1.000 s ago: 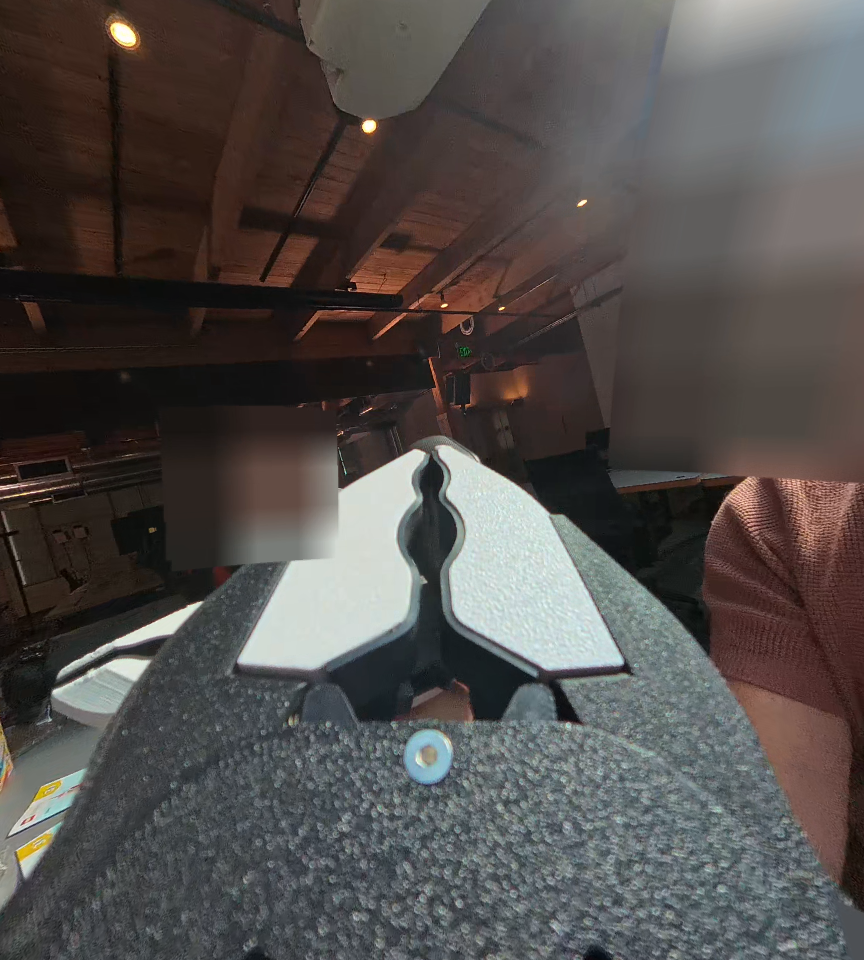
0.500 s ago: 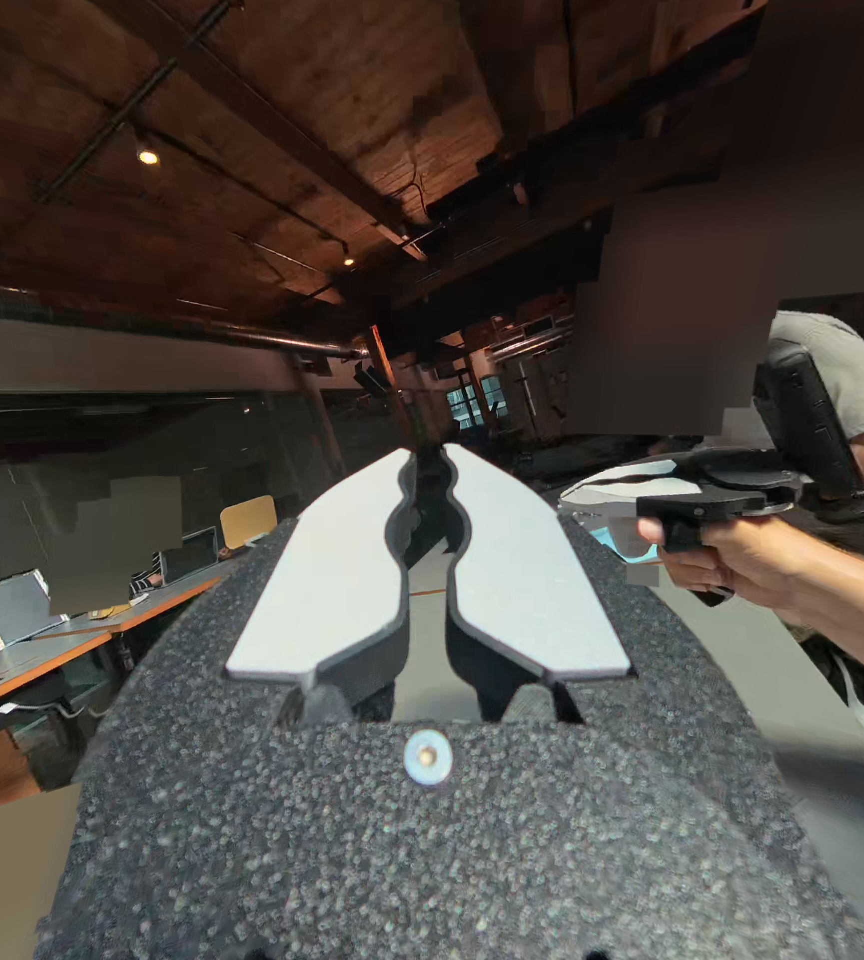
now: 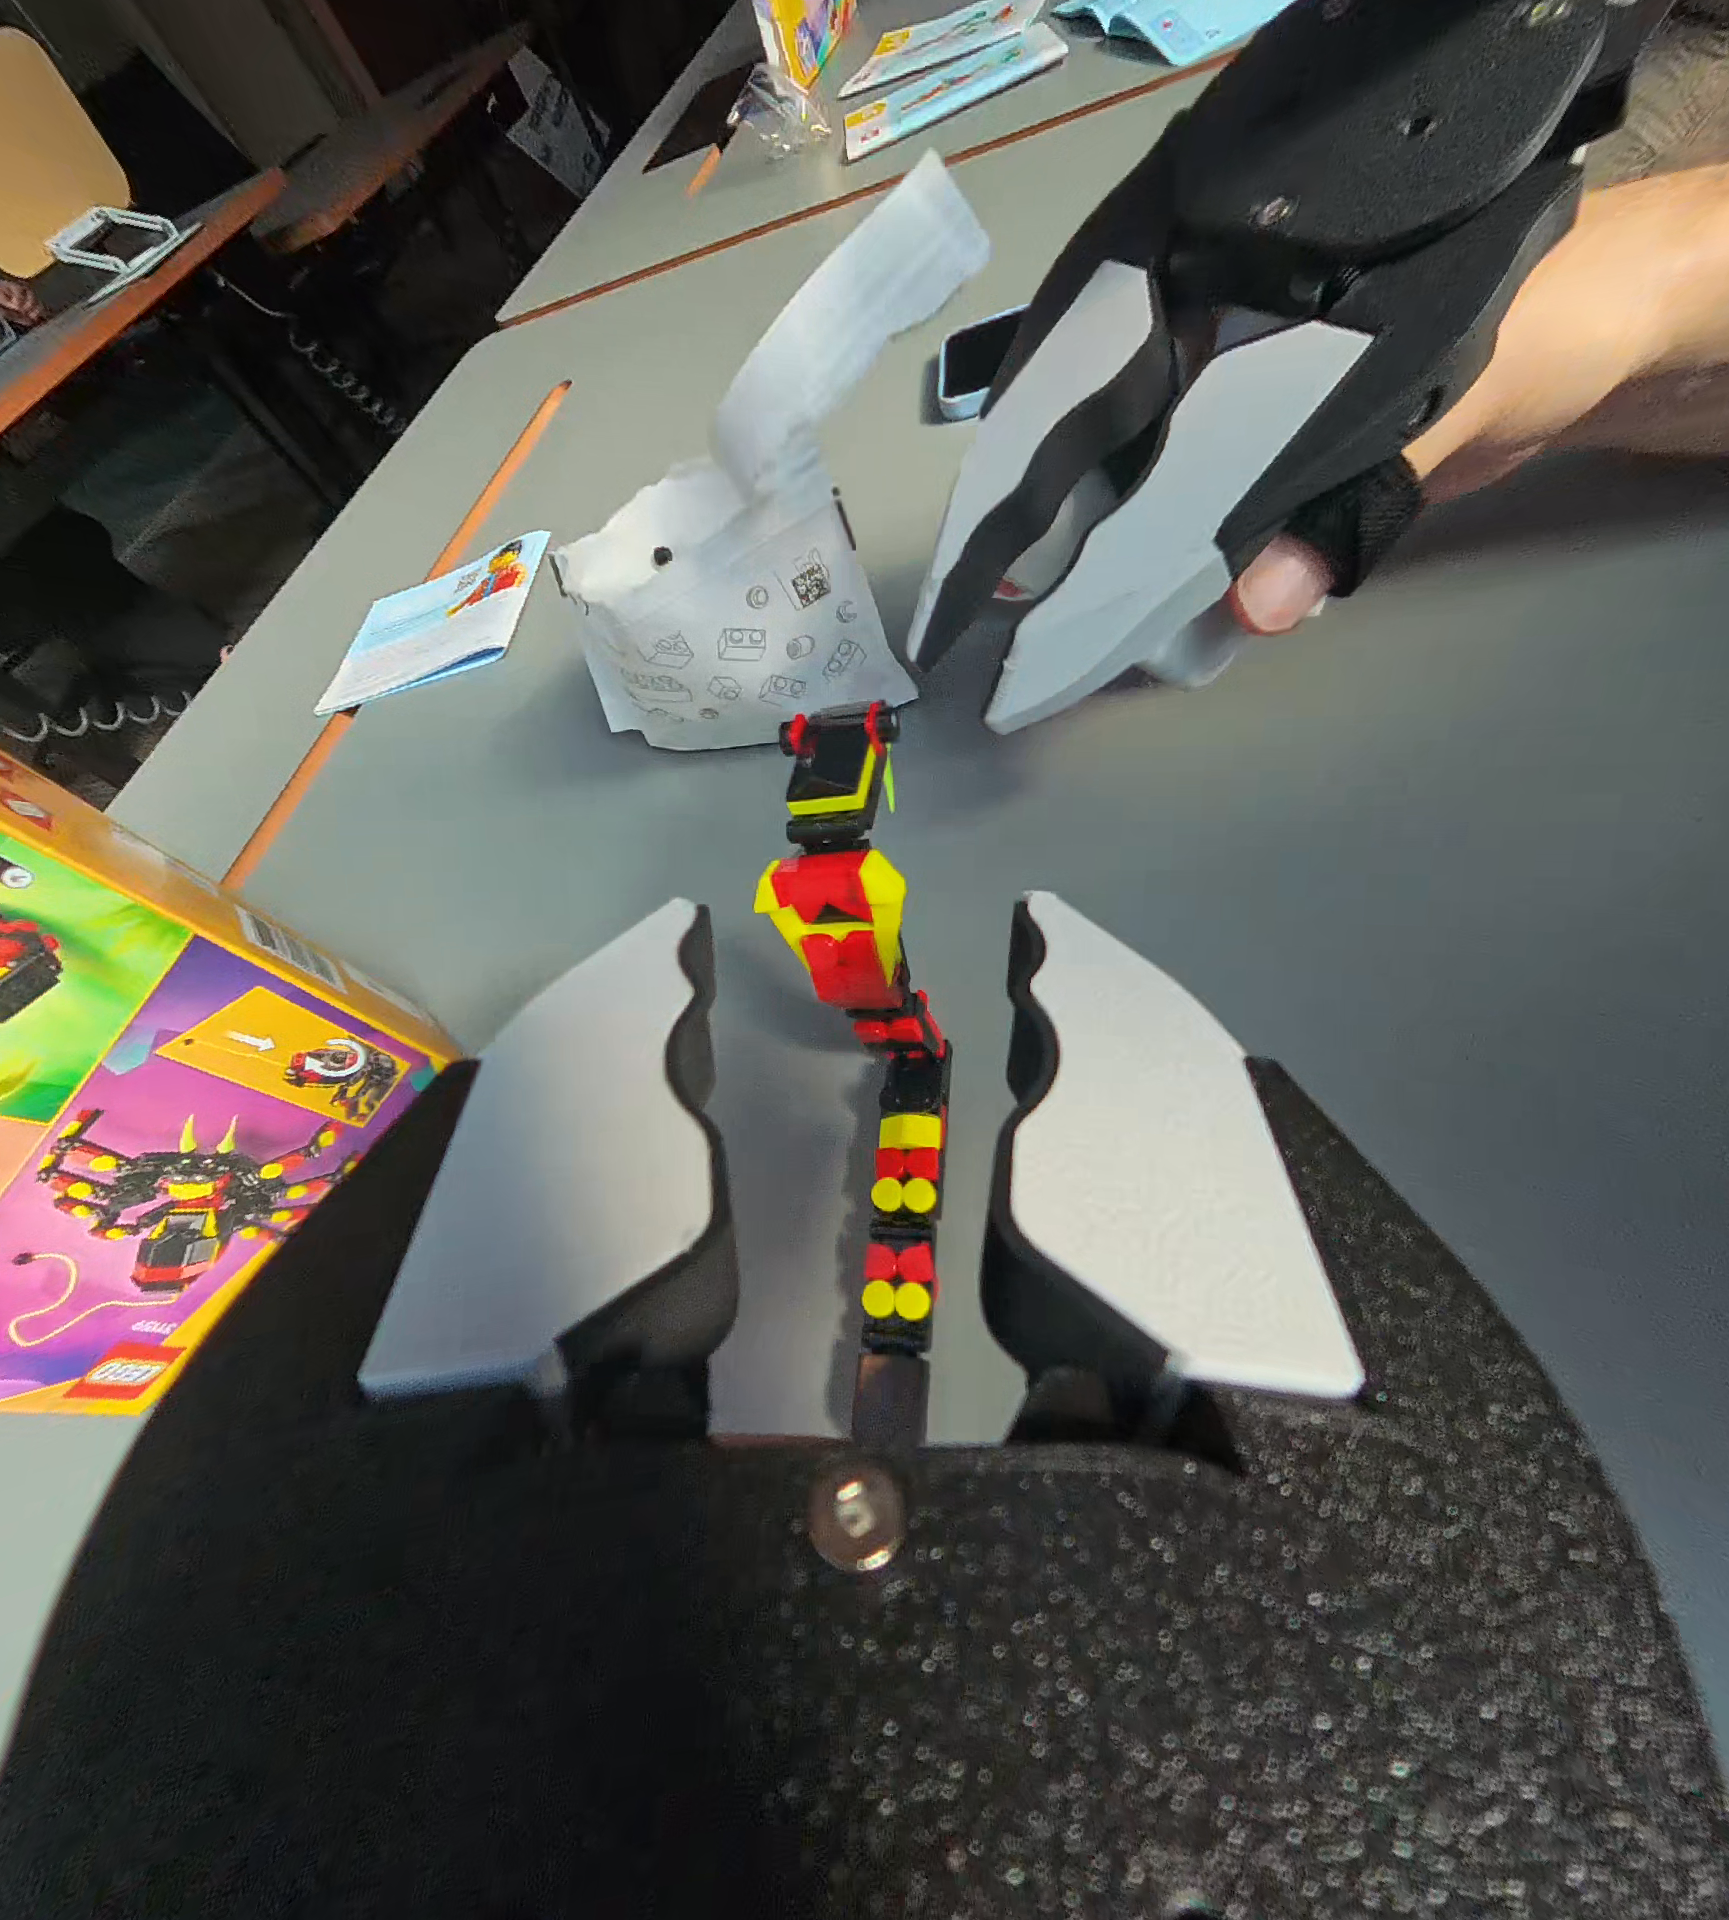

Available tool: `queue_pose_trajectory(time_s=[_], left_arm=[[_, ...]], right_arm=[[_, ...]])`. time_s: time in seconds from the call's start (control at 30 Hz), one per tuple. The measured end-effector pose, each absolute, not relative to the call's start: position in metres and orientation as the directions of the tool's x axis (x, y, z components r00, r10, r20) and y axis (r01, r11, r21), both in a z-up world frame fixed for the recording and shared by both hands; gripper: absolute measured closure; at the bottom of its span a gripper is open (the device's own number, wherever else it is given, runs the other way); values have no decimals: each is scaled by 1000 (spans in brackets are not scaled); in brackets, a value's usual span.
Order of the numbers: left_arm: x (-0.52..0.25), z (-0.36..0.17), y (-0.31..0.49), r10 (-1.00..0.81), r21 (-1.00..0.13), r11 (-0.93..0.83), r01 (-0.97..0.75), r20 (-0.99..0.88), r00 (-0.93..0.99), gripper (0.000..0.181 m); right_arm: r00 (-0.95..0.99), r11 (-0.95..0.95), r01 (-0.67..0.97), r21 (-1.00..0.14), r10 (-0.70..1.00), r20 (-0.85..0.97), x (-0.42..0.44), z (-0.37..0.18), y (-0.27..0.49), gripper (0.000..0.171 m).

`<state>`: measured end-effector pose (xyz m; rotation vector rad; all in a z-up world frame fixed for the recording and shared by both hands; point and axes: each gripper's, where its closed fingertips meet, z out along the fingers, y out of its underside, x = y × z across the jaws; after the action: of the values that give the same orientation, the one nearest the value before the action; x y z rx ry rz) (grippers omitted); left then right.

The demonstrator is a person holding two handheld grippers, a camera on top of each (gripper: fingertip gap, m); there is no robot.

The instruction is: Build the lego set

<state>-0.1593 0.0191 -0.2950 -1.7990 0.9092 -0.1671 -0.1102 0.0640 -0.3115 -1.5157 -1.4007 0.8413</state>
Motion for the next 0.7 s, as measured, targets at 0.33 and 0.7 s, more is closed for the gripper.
queue_pose_trajectory(time_s=[0.33,0.7], left_arm=[[-149,-326,39,-761,-897,-240,-372,-64,645,155],[-152,-328,37,-765,-908,-238,-345,-44,642,158]], right_arm=[[115,-36,364,-931,993,7,-149,-321,67,136],[139,27,422,-906,986,95,-149,-330,71,154]])
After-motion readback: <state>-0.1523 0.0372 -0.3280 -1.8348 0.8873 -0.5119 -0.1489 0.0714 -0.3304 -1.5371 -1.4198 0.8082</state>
